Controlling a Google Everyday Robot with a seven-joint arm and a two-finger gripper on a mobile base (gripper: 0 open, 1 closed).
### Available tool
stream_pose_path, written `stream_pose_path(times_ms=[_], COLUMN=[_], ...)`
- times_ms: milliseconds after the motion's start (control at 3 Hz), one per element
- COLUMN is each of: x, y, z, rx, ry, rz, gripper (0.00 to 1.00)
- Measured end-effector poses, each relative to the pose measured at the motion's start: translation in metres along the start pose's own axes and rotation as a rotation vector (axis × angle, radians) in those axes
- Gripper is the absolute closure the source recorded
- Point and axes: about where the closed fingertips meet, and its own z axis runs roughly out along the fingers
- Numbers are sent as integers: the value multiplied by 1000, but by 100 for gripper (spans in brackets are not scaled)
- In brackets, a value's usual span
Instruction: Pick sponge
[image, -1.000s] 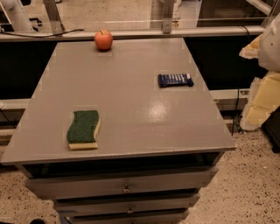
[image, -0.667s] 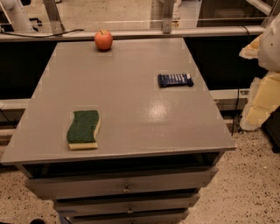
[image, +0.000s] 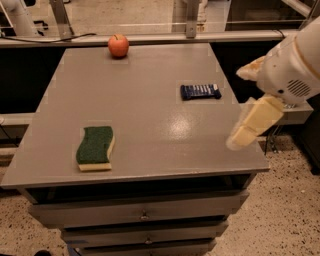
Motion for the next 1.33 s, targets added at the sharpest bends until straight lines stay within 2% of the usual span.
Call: stream_pose_path(times_ms=[333,667,1000,1333], x=[-45,-96,-151,-152], y=[11,38,92,93], z=[48,80,110,110], rx=[-83,-177,-281,-281], ry=[-210,-392,-534,-533], rz=[38,62,40,36], gripper=[0,0,0,0])
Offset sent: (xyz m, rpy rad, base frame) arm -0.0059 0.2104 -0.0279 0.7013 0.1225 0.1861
